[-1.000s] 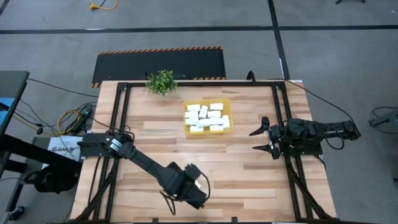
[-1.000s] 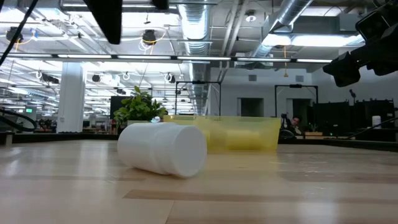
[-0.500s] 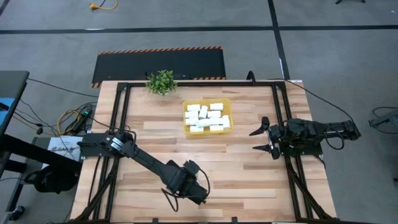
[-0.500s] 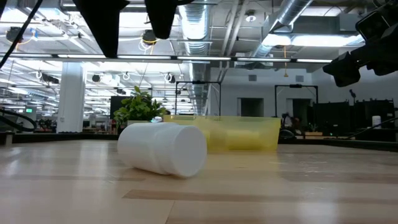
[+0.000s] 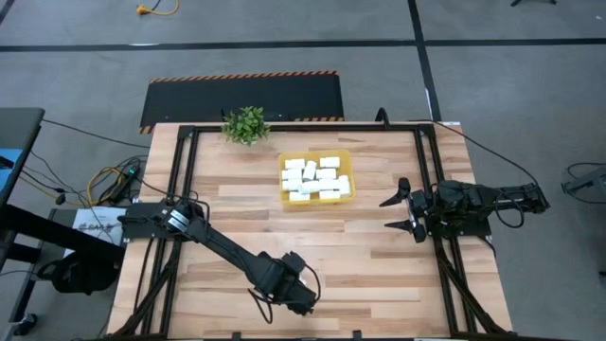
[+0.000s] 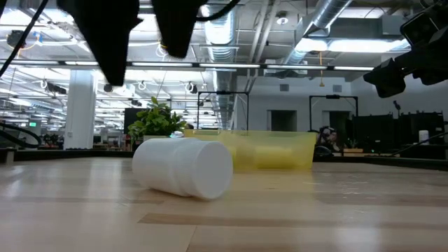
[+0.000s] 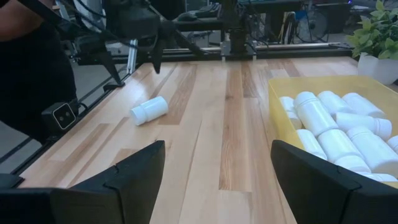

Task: Pick and place pill bottles into a basket
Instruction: Put the white pill bottle into the yellow bin

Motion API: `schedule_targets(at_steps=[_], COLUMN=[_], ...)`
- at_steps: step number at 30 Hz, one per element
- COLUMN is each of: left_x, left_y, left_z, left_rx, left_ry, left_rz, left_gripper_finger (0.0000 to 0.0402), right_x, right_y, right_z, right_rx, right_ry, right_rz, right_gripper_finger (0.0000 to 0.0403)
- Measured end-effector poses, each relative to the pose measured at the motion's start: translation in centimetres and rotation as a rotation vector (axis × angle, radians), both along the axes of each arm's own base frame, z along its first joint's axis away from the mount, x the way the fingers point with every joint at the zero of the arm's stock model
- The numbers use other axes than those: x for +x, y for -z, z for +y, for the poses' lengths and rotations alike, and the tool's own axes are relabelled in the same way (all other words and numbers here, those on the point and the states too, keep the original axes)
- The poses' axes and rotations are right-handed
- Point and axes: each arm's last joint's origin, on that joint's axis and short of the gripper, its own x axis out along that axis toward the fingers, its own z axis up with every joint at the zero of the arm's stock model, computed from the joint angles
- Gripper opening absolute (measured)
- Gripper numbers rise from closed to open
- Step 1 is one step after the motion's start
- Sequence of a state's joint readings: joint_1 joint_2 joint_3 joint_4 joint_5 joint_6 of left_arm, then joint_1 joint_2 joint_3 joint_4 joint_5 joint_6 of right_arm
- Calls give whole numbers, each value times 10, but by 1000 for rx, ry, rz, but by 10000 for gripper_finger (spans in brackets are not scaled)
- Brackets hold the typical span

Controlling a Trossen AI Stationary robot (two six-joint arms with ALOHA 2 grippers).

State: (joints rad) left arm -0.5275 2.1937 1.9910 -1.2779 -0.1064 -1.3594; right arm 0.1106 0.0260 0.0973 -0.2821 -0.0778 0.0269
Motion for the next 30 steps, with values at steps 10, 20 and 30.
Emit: schedule_targets(at_steps=[10, 20, 30], left_x=[3, 9, 12], left_y=[16, 16, 16], left_z=[-1, 3, 8], left_rx=[-29, -41, -23], left_ry=[-14, -13, -20], left_rz=[-19, -50, -63], left_gripper_finger=[400, 400, 400], right_x=[0, 0, 0], right_y=[0, 0, 0], right_z=[0, 0, 0], right_rx=[0, 0, 0], right_ry=[0, 0, 0], right_rz=[0, 0, 0], right_gripper_finger=[286, 286, 286])
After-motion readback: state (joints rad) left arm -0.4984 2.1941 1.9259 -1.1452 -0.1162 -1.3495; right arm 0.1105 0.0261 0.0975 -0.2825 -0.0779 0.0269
